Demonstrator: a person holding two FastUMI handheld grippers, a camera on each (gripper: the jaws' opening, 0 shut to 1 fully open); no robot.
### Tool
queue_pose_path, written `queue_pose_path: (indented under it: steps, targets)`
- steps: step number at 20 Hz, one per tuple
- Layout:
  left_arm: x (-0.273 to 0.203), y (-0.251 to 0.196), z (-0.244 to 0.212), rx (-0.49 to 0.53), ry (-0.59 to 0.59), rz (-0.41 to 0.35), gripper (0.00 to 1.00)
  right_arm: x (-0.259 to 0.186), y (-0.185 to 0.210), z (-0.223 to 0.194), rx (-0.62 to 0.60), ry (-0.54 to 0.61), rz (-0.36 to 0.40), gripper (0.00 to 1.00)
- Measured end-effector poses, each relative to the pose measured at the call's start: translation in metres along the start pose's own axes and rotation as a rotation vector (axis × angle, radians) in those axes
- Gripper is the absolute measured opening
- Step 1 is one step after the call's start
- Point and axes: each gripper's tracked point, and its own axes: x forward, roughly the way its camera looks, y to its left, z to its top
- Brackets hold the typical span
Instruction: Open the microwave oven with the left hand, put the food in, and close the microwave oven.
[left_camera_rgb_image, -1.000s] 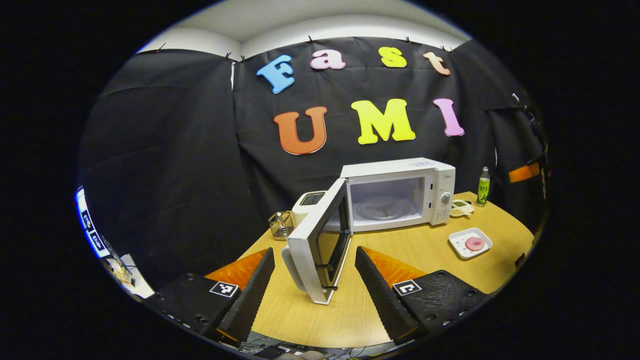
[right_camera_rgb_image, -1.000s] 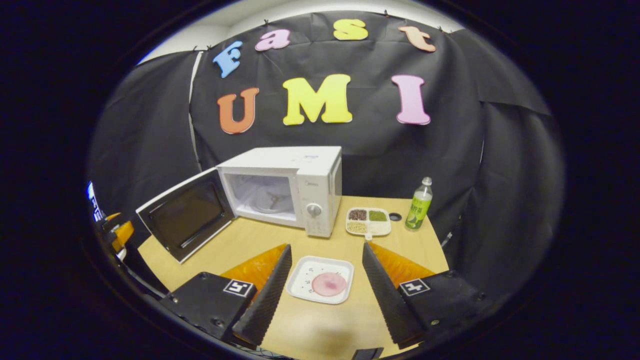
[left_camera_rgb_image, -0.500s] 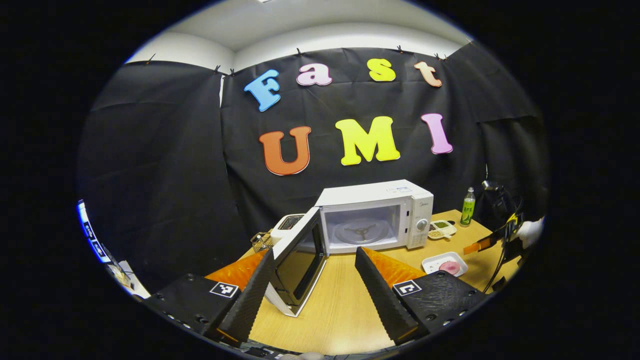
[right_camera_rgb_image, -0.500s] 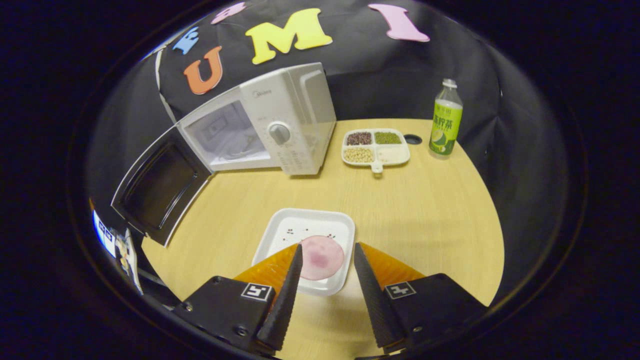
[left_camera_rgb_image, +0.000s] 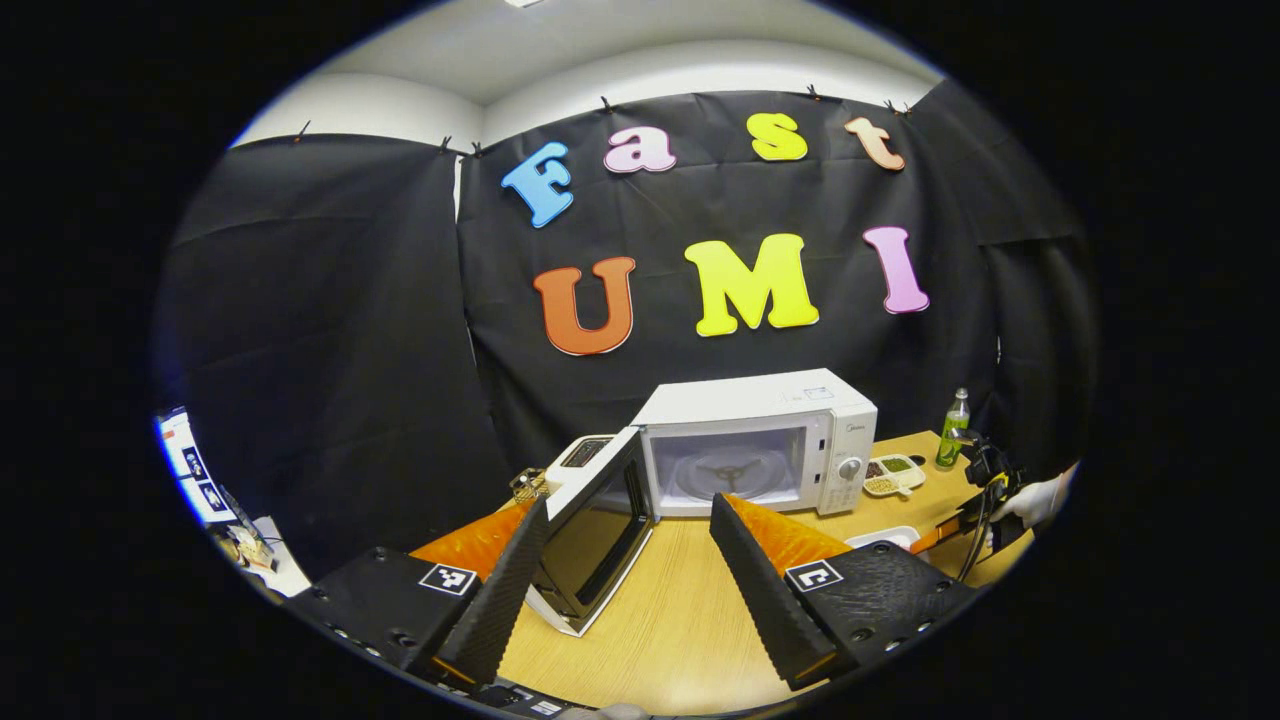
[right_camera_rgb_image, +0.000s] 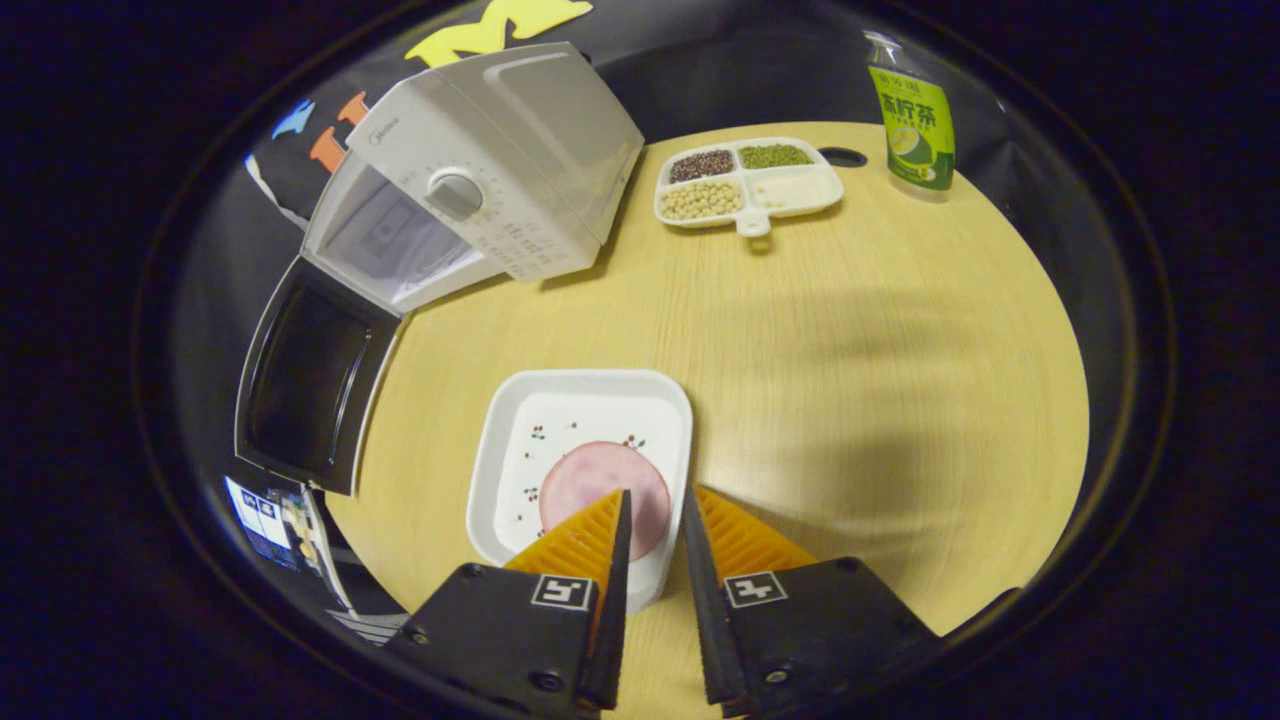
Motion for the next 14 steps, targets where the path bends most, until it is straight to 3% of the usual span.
queue_pose_path:
  steps: [1, 2, 3, 4, 5, 14]
  targets:
    - [-0.002, -0.002, 0.0, 0.0, 0.004, 0.008, 0.96, 0.002, -0.002, 0.001, 0.007, 0.008, -0.005, 0.28]
    - [-0.004, -0.003, 0.001, 0.004, 0.006, 0.016, 0.96, 0.0, -0.004, 0.005, 0.015, 0.013, -0.004, 0.14]
    - [-0.005, -0.004, 0.002, 0.011, 0.007, 0.026, 0.96, 0.003, -0.007, 0.005, 0.029, 0.029, -0.003, 0.16]
    - [-0.007, -0.006, 0.003, 0.015, 0.009, 0.034, 0.96, 0.001, -0.006, 0.002, 0.046, 0.037, 0.001, 0.0]
    - [-0.006, -0.009, 0.003, 0.016, 0.011, 0.036, 0.96, 0.003, -0.006, 0.002, 0.063, 0.045, 0.01, 0.08]
    - [-0.003, -0.03, 0.008, 0.013, 0.009, 0.006, 0.96, 0.003, 0.0, 0.003, 0.127, 0.04, 0.104, 0.04]
